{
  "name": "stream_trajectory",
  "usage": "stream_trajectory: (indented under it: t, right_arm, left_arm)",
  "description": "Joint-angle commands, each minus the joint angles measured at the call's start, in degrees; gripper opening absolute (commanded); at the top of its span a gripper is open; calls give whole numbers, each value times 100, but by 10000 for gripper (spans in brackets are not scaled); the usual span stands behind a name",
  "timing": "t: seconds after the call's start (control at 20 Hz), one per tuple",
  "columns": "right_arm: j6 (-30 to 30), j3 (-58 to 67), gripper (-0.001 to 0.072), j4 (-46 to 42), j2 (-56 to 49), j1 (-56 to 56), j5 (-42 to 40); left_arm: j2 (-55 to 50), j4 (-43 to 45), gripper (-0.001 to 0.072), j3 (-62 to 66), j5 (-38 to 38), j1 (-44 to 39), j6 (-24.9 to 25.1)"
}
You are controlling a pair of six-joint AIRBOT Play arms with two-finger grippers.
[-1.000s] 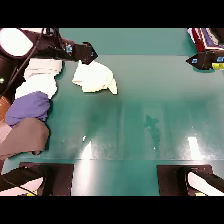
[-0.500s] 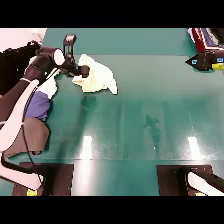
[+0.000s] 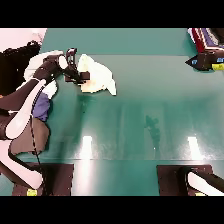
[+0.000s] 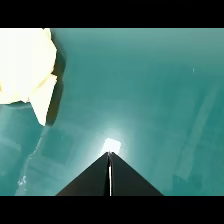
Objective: Fold the shirts.
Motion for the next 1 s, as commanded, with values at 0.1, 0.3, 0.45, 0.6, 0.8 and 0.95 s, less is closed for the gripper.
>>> stream_trajectory:
  t: [0.1,0.3,0.45,0.6,0.8,0.95]
  right_arm:
    - [0,1067,17,2,24,-26,59]
    - [0,2096,17,0,24,-15,221]
    - [2,2483,17,9,24,-15,352]
    - [2,2479,17,31,57,-15,389]
    - [4,2221,17,48,76,-15,756]
    - [4,1976,17,48,76,-15,968]
  left_arm:
    - [973,7,23,1235,-590,-13,610]
    - [2389,7,24,2159,-1021,-15,903]
    - [2949,35,23,2133,-1668,-463,898]
    - [2883,37,24,1598,-2098,-1471,896]
    - [2693,28,27,-160,-1215,-2747,898]
    - [2503,48,581,-1191,-411,-3053,874]
